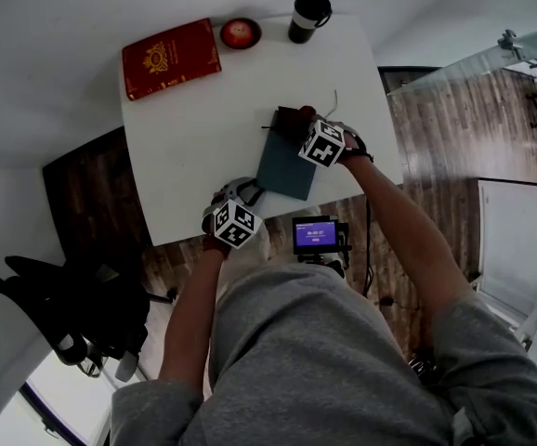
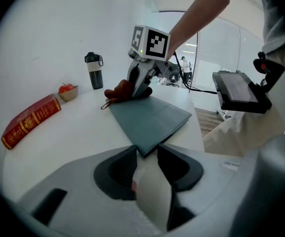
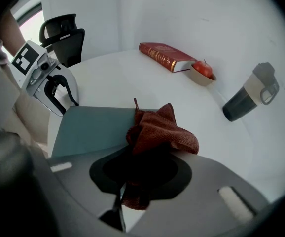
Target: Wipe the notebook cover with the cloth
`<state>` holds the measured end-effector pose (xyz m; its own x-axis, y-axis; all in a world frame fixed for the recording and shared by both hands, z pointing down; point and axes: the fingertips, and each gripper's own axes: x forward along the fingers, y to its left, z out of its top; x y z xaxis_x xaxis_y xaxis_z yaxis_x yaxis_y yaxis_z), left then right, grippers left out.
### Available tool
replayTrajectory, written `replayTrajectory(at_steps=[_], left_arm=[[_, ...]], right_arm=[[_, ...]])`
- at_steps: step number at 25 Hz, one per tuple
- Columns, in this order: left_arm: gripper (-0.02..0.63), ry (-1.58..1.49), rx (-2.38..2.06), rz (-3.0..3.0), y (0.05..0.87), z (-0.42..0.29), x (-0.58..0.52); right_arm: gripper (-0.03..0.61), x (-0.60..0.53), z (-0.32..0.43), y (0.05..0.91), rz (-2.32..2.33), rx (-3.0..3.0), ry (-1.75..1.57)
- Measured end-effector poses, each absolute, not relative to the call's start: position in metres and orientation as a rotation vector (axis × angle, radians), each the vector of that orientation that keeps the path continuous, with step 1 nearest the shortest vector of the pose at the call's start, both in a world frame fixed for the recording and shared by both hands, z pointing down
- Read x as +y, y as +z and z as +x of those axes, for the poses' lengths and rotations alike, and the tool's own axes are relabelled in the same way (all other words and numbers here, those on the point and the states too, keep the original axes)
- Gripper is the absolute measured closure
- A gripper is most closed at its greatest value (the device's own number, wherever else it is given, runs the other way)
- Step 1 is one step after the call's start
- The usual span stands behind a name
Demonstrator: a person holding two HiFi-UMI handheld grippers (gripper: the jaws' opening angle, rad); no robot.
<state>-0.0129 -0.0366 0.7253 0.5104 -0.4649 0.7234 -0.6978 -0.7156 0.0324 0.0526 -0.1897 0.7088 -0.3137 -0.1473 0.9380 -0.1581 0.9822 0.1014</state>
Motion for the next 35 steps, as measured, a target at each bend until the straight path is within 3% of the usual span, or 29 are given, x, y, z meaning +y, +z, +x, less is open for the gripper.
replayTrajectory(at_steps=[35], left_arm=[[0.466, 1.024, -0.987, 2.423, 0.727, -0.014, -0.037]], right_arm=[[0.488, -0.080, 0.027, 0.711, 0.074, -1.933, 0.066]])
